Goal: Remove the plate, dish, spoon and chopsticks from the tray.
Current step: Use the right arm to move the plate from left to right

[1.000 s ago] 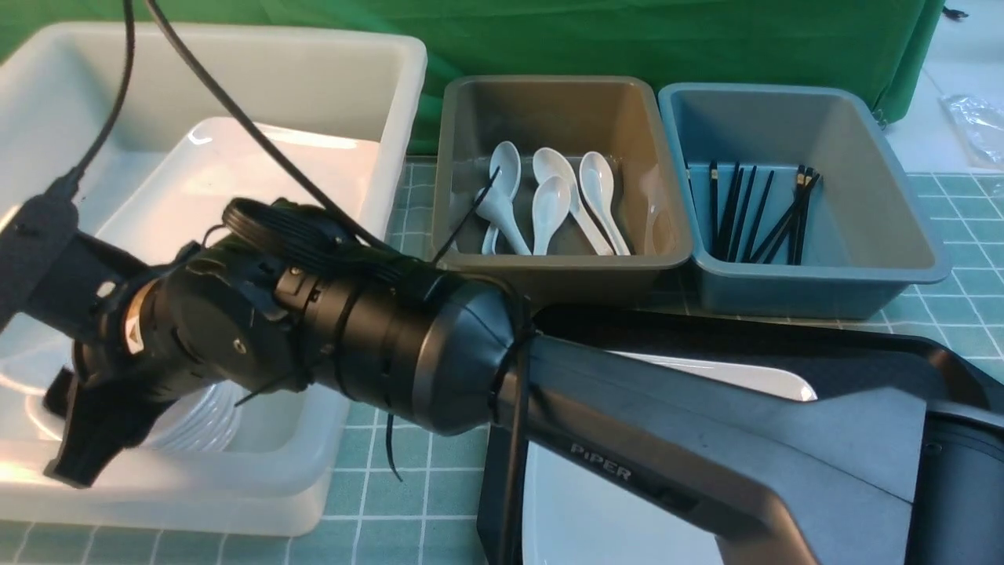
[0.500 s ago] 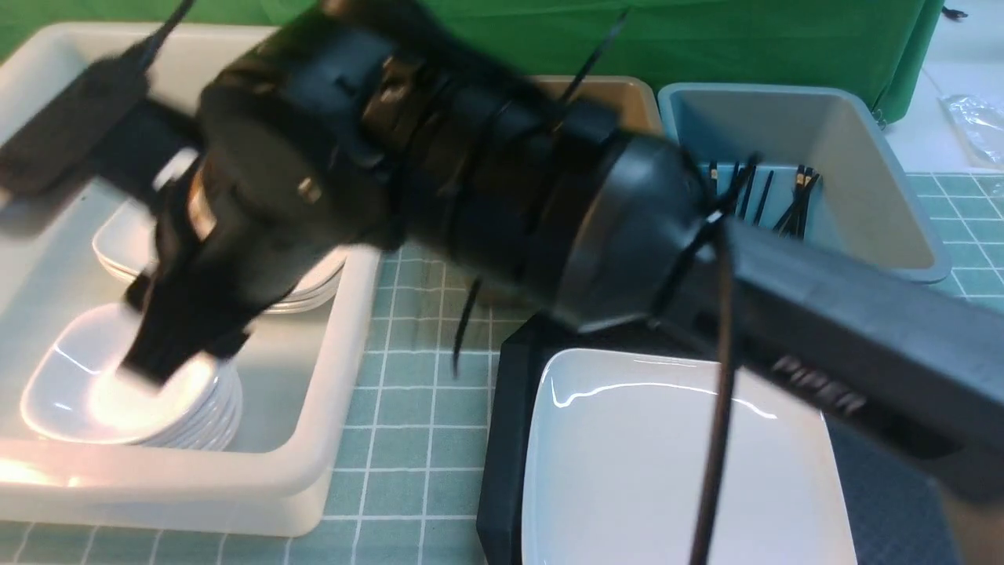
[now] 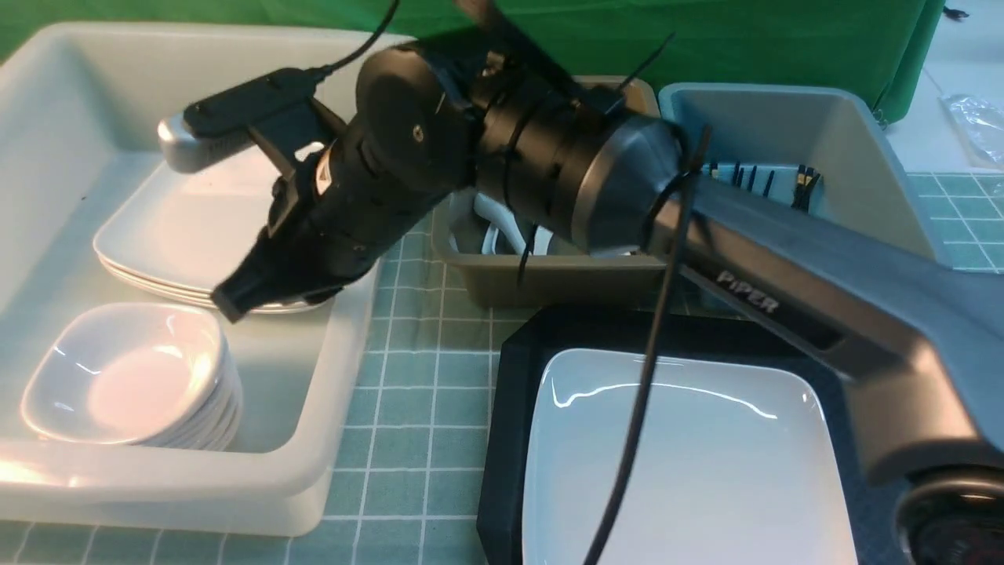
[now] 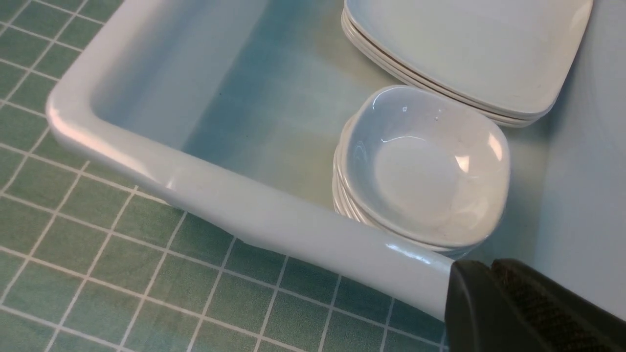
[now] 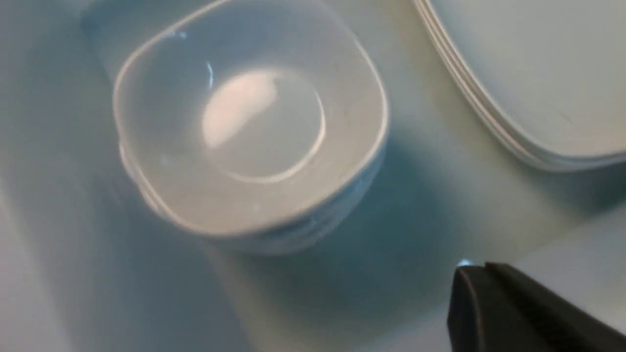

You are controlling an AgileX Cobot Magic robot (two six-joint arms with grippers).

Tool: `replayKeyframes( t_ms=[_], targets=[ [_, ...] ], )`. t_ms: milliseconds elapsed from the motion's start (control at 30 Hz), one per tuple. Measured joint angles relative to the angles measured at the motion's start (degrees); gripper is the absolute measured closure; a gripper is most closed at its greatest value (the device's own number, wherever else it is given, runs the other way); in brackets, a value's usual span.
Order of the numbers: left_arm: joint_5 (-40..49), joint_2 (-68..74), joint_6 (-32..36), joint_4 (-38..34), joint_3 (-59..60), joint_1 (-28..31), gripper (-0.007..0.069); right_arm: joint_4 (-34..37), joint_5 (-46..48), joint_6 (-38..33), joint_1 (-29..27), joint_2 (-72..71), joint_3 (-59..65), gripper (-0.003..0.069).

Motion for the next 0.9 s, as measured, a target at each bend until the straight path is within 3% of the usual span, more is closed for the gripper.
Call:
replayKeyframes(
  t_ms=[167,300,500,633,667,800,900],
  targets=[
    [0.24,0.0,5.09,-4.74,0.0,0.0,0.0608,-8.6,15.51,2.08,-4.23,-7.29,0.88,0.064],
    [0.24,0.0,10.22,-11.65,0.0,0.02,0.0608,-10.25,15.63,3.32,-11.15,-16.8,7.64,0.064],
    [-1.13,0.21,17.37,-24.37,1.29,0.02,0.0608,-10.6,14.53,6.66,-24.64,-32.6,31.95,0.0638],
    [-1.64,2.97,24.05,-34.87,2.22,0.02,0.0608,-8.23,6.23,9.31,-32.46,-39.97,51.99,0.0609],
    [-1.64,4.87,26.2,-37.31,2.22,0.02,0.0608,-5.48,0.9,9.31,-35.77,-41.62,59.7,0.0557],
    [-1.65,12.6,31.93,-43.14,2.22,0.02,0.0621,-1.91,-9.73,8.31,-39.83,-40.55,72.72,0.033],
    [-1.81,17.04,35.01,-46.46,2.22,-0.97,0.0624,-1.52,-14.16,8.18,-40.25,-37.67,75.84,0.0235]
  ],
)
